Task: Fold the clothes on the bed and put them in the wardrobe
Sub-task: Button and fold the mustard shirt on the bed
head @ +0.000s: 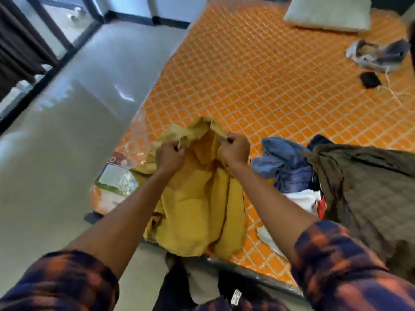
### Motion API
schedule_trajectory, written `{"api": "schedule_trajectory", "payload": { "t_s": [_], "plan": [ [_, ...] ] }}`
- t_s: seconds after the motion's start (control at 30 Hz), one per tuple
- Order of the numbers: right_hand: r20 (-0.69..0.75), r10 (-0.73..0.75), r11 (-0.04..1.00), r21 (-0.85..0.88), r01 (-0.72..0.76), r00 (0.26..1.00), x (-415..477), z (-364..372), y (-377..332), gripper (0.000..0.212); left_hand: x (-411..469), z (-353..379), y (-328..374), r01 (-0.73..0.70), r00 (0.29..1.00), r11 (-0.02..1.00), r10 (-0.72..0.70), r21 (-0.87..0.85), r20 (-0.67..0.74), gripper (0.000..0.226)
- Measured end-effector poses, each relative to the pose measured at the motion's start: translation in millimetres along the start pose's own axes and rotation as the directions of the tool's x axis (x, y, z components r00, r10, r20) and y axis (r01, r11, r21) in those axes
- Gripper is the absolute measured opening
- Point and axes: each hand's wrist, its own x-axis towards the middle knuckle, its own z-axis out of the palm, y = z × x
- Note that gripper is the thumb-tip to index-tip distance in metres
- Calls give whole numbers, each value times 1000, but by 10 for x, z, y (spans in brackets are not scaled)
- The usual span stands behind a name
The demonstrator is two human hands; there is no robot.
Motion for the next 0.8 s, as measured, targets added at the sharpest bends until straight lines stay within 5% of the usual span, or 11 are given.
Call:
{"api": "schedule_trajectory", "payload": {
  "t_s": [0.1, 0.3, 0.5, 0.67, 0.73, 0.8],
  "plan": [
    [61, 210, 978, 9, -211, 976, -298, 389, 527, 26, -28, 409, -472, 47, 990, 999, -43, -28, 135, 42],
    [120, 366, 925, 64, -375, 923, -680, 982, 774, 21, -62, 581, -916, -36, 954, 997, 56, -72, 296, 33],
    [-49, 570, 777, 358, -518, 820, -699, 1374, 692, 14, 152, 501, -1161, 10, 928, 952, 105, -305, 357, 29],
    [-416, 401, 915, 138, -379, 816, -645, 1321, 600, 34, 621, 335, -1337, 4, 998, 937, 17, -350, 57, 16],
    [-538, 306, 950, 125, -285, 785, -594, 1163, 489, 21, 949, 132, -1305, -154, 986, 942, 125, -299, -114, 16],
    [-630, 206, 978, 97, -187, 748, -489, 1043, 396, 11, 1300, -67, -1256, -420, 890, 894, 372, -158, -262, 10]
  ]
}}
